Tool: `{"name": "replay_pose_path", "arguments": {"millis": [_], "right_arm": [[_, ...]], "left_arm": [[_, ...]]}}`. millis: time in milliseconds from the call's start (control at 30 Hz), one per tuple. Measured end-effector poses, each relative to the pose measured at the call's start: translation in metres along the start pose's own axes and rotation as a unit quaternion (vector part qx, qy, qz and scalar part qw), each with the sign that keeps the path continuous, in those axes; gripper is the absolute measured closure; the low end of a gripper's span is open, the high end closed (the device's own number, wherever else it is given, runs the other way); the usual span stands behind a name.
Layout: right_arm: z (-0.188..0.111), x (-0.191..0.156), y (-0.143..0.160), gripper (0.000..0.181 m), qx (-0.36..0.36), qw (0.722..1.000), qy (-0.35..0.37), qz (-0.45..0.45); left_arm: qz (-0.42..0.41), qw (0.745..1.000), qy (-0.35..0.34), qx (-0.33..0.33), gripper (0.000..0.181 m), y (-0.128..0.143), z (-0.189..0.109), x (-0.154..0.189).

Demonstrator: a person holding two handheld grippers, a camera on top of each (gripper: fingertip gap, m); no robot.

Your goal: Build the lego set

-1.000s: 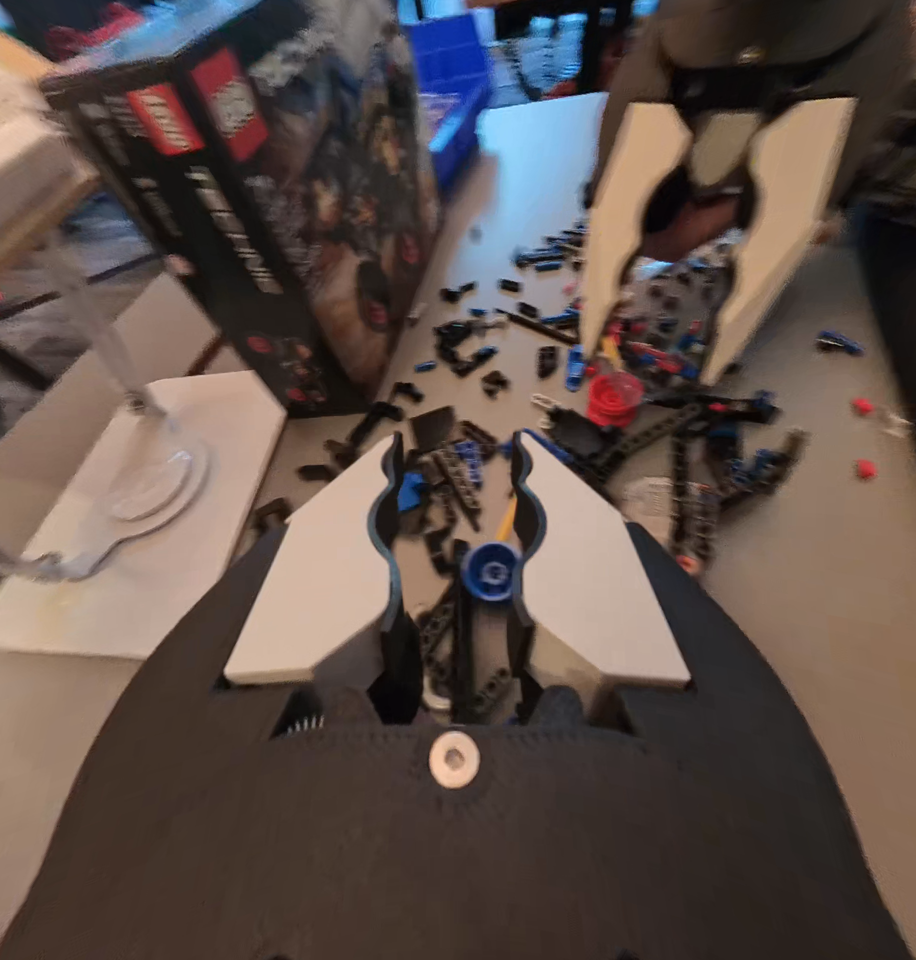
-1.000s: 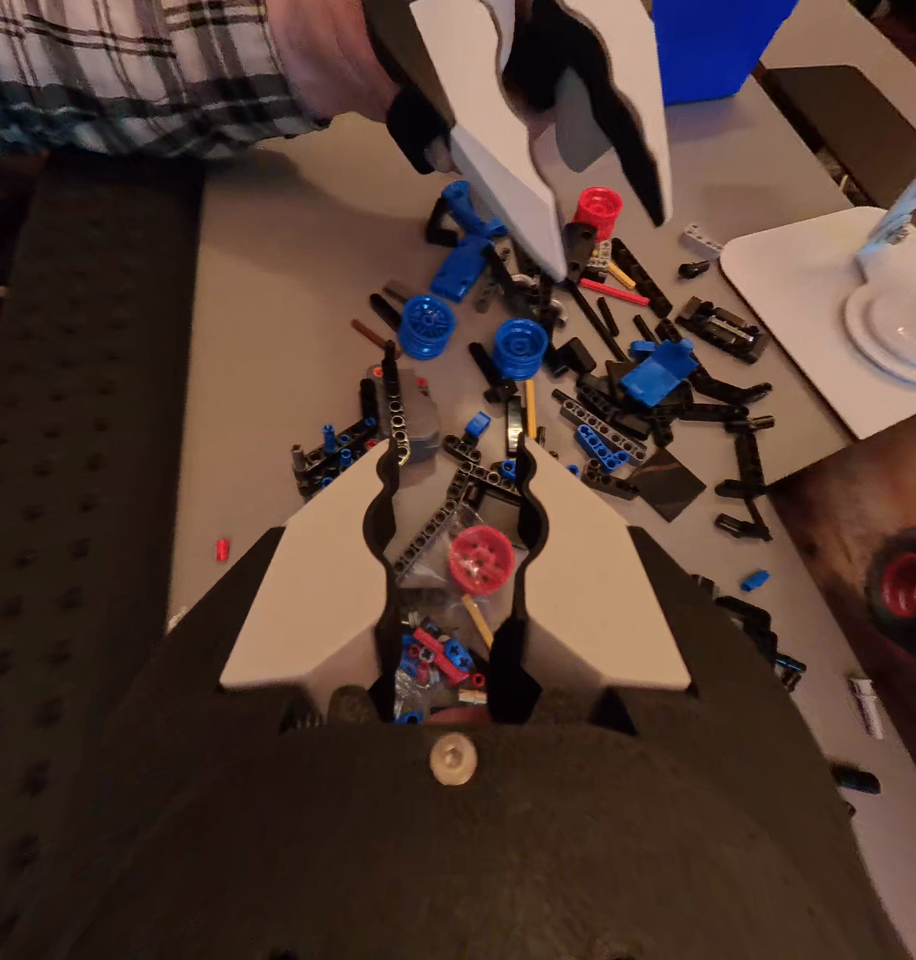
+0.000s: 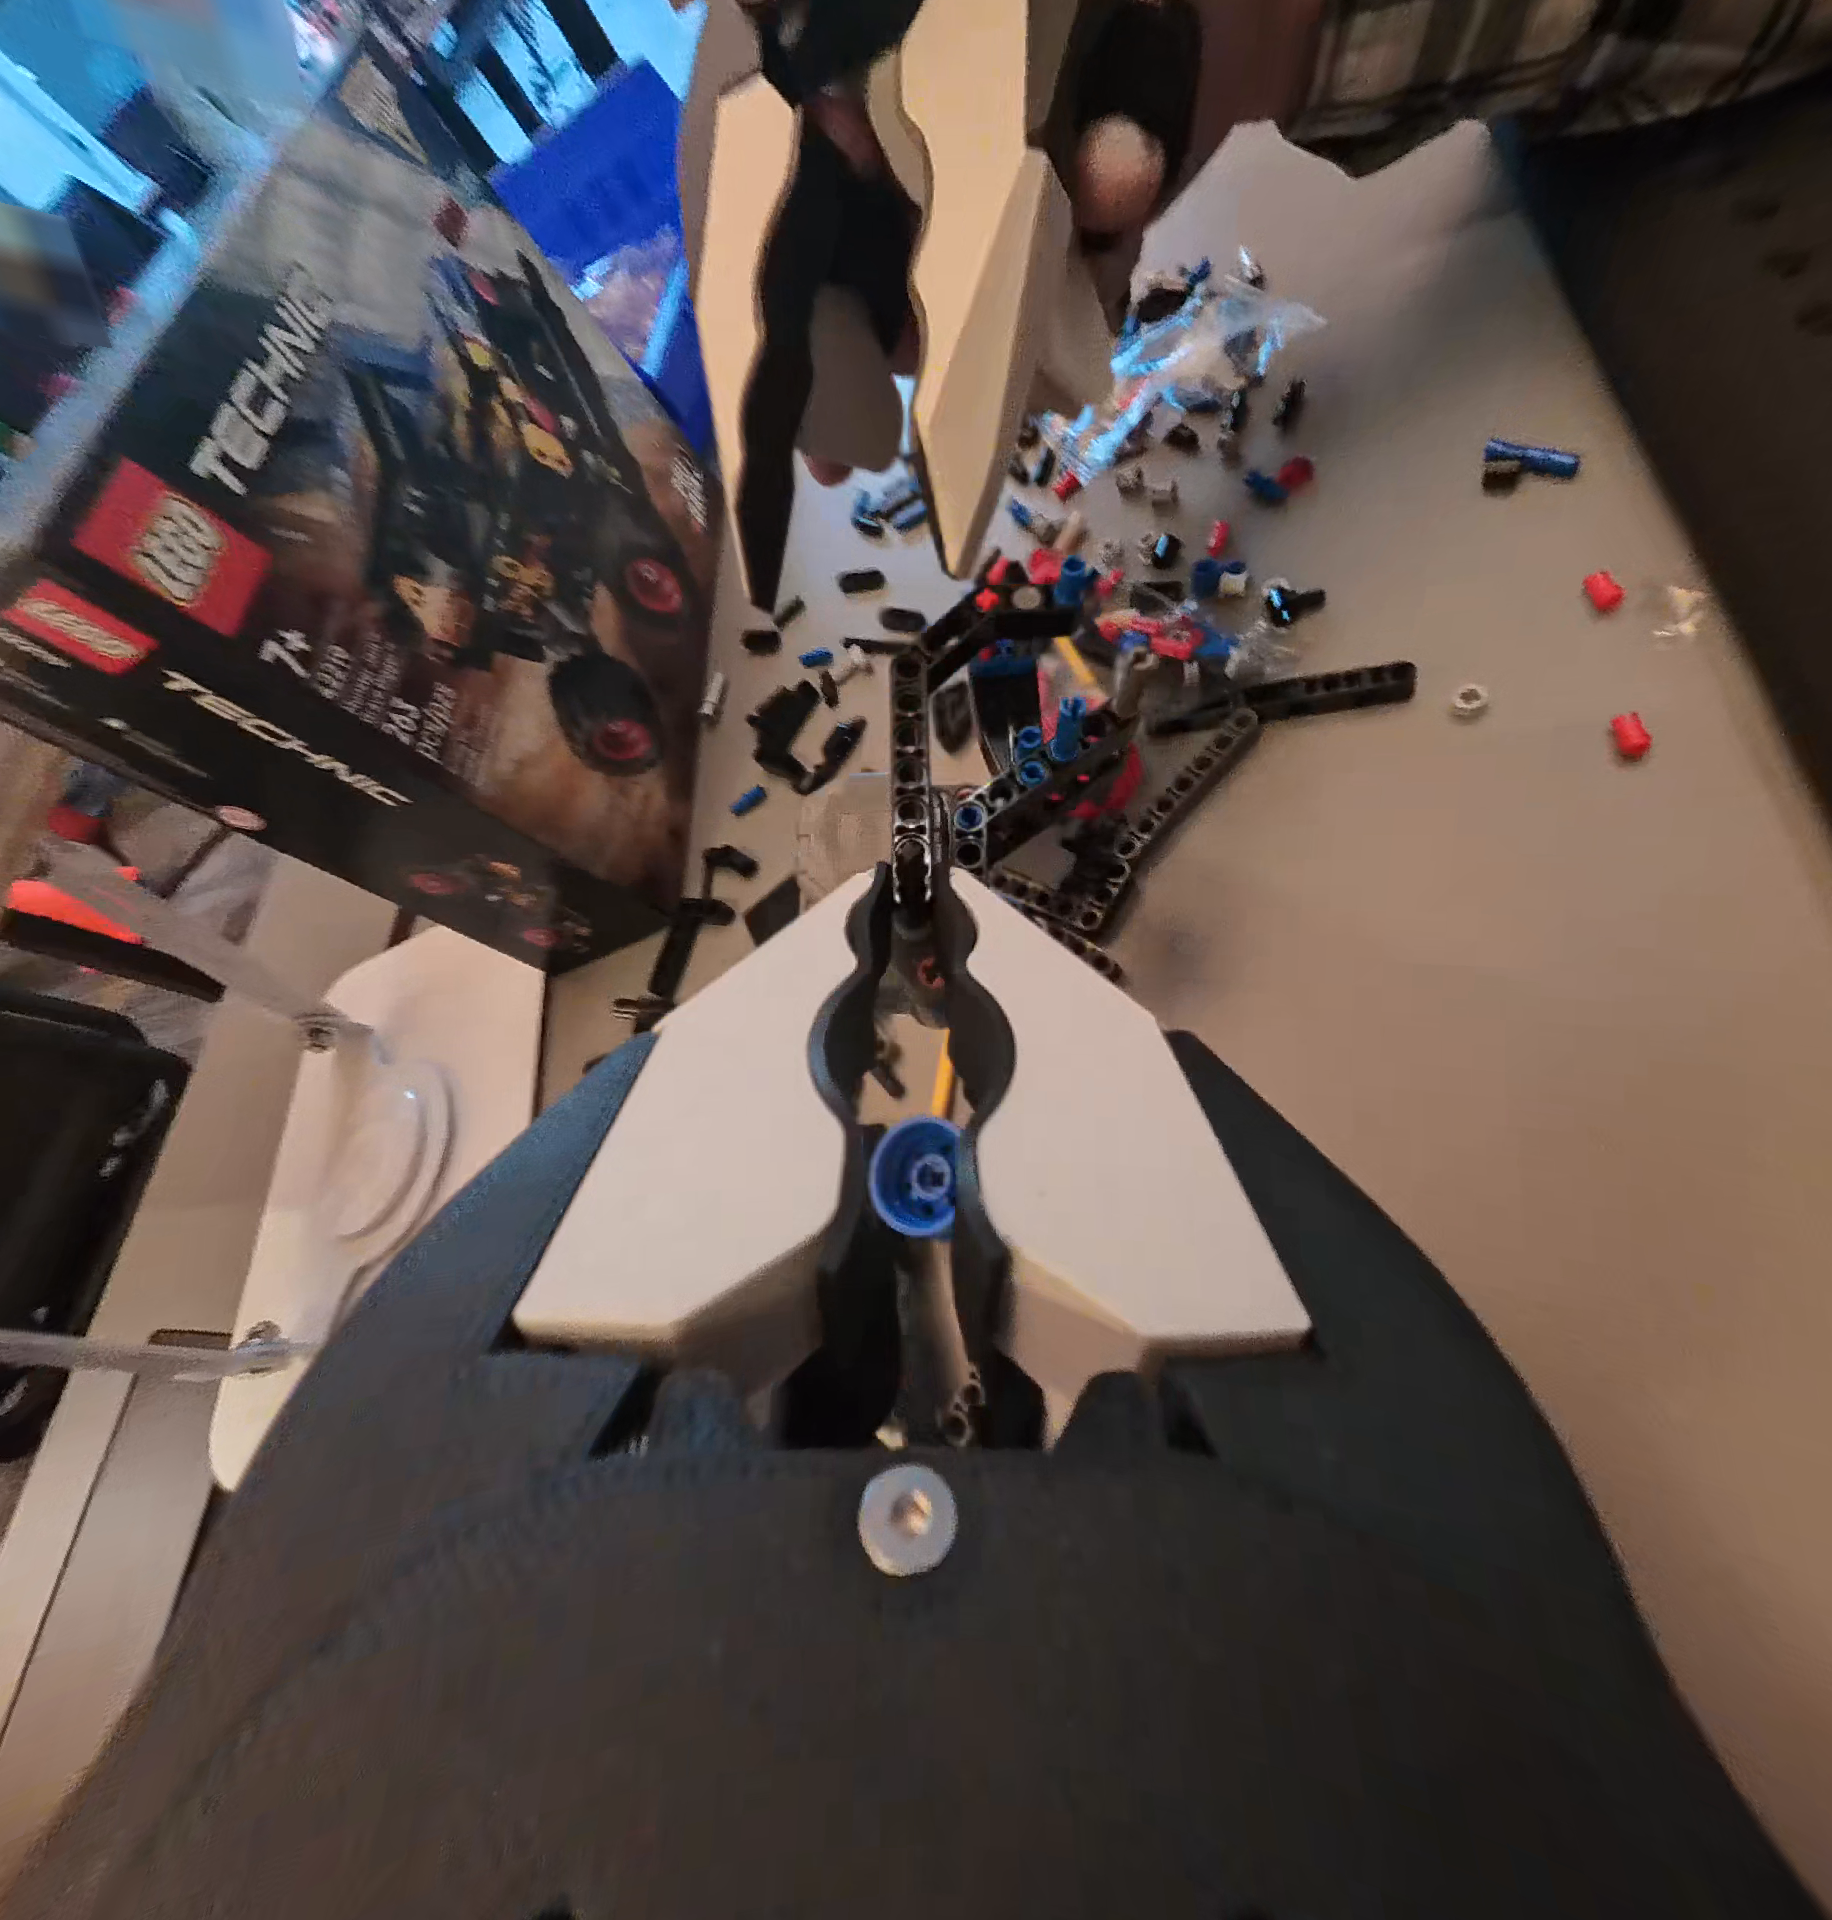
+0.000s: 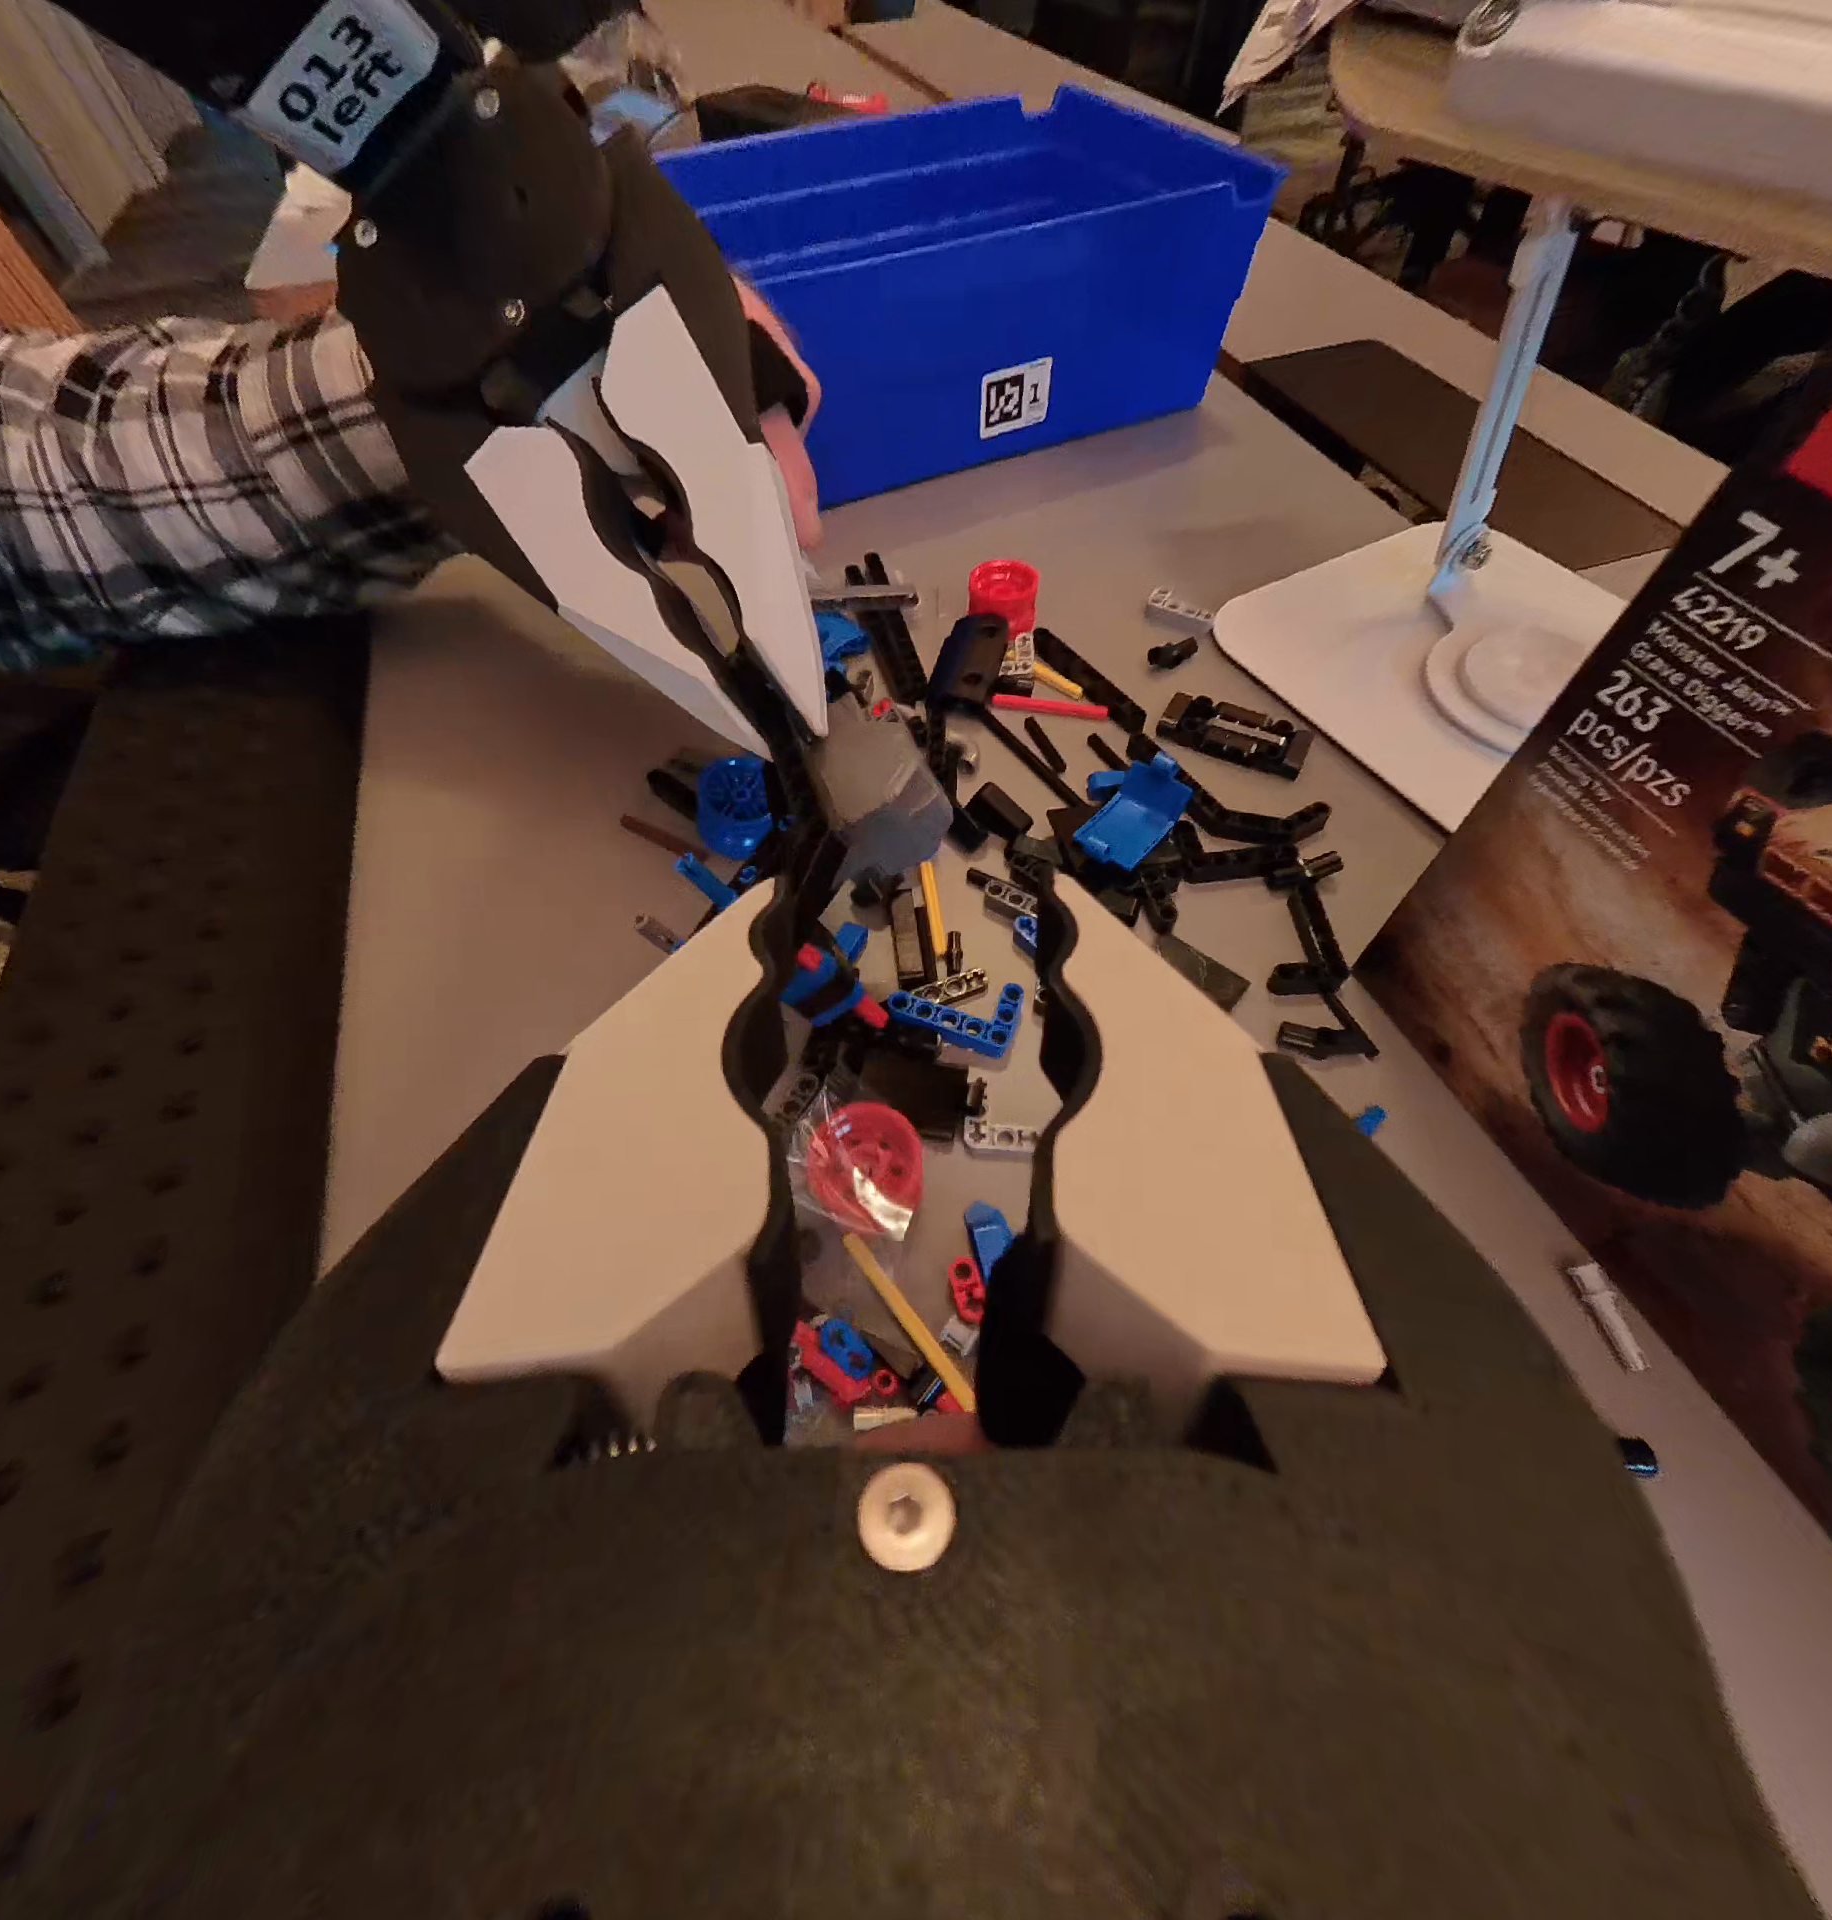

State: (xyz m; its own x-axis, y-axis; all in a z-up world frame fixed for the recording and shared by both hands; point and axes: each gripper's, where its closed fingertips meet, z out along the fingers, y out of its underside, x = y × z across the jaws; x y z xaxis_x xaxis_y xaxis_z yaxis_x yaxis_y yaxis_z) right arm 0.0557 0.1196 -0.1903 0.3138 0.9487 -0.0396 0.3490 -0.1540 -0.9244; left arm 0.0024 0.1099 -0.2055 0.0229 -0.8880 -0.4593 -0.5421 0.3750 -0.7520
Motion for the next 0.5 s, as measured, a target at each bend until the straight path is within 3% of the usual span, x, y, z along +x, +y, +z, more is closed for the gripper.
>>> {"name": "replay_pose_path", "arguments": {"millis": [167, 333, 500], "right_arm": [[-0.011, 0.006, -0.018, 0.132, 0.063, 0.997, -0.008, 0.035], [-0.021, 0.002, -0.035, 0.126, 0.144, 0.983, -0.071, 0.090], [-0.005, -0.029, -0.046, 0.109, 0.148, 0.983, -0.097, 0.039]], "left_arm": [[-0.031, 0.997, -0.043, 0.064, 0.177, -0.019, -0.014, -0.020], [-0.120, 0.976, -0.042, 0.177, 0.177, -0.044, -0.037, -0.037], [-0.183, 0.949, -0.032, 0.254, 0.176, -0.061, -0.037, -0.041]]}}
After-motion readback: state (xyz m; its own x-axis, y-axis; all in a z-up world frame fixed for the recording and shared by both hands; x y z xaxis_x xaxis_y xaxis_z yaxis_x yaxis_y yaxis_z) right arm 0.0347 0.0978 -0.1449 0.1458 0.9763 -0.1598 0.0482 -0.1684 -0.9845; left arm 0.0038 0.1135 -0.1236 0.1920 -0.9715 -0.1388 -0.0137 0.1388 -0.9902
